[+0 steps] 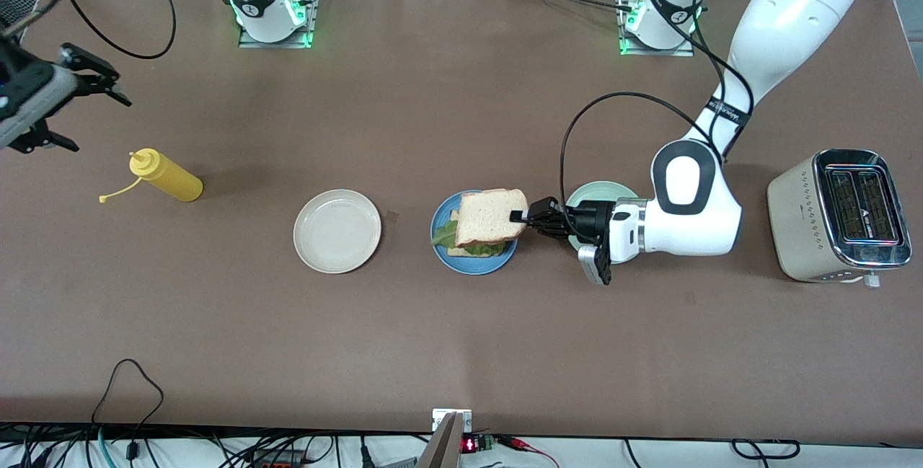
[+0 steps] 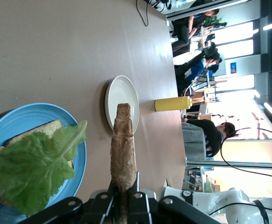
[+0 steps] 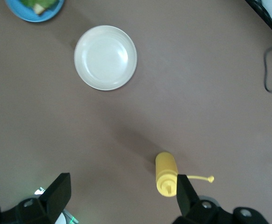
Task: Make sandwich in blue plate with both arms
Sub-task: 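Lift the second bread slice from the toaster and carry it to the blue plate, then lower the bread onto the lettuce and open the left gripper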
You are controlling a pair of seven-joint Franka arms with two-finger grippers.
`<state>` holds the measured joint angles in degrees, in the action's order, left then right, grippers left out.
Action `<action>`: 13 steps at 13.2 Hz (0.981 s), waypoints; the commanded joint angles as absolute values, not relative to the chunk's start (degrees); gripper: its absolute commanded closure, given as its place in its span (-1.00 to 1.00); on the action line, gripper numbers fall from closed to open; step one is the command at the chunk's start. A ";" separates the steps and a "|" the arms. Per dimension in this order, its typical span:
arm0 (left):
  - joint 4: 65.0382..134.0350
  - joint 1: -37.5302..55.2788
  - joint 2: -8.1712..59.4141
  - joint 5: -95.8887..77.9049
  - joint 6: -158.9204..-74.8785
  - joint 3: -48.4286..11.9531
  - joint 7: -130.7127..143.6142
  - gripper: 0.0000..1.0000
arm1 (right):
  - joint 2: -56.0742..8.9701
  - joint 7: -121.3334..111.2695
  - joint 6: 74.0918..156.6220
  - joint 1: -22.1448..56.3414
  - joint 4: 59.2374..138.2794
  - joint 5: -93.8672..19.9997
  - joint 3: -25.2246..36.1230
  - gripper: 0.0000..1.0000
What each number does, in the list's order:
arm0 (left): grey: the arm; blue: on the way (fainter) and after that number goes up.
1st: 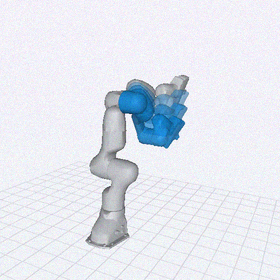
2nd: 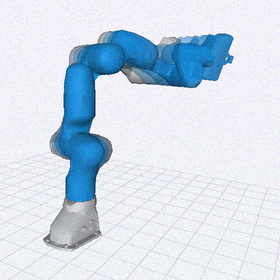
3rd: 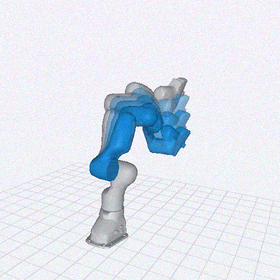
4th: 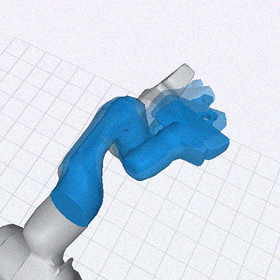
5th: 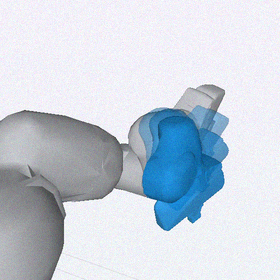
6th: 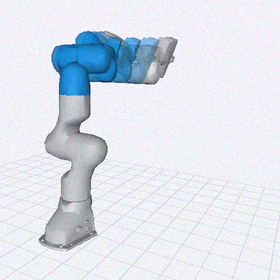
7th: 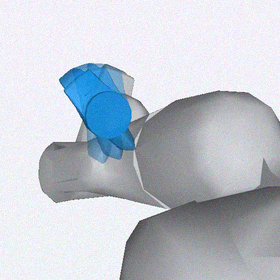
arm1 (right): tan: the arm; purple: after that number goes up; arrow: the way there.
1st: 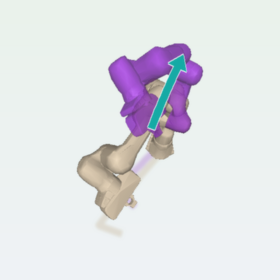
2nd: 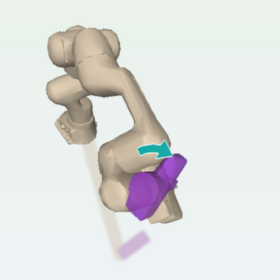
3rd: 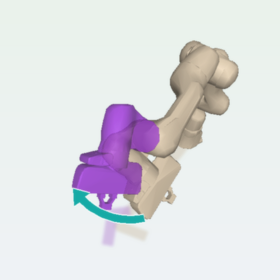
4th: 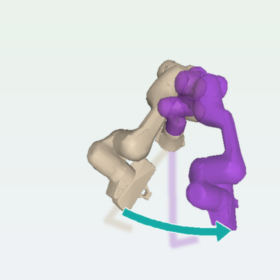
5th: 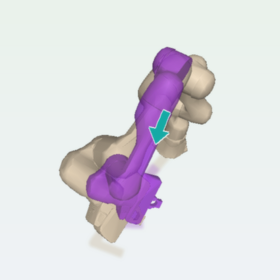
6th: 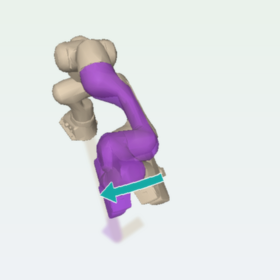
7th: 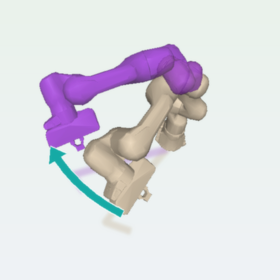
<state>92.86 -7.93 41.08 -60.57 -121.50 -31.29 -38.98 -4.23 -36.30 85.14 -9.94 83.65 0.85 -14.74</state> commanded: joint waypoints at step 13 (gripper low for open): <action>94.13 -5.10 53.78 -73.39 -128.06 -31.11 -55.20 0.57 | -5.62 -5.63 85.43 -0.09 86.75 0.02 1.49 -1.00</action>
<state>95.53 -5.92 52.48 -71.58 -127.52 -31.35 -53.70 -5.35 -6.64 85.76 0.88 87.72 2.74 1.59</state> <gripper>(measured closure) 0.907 0.000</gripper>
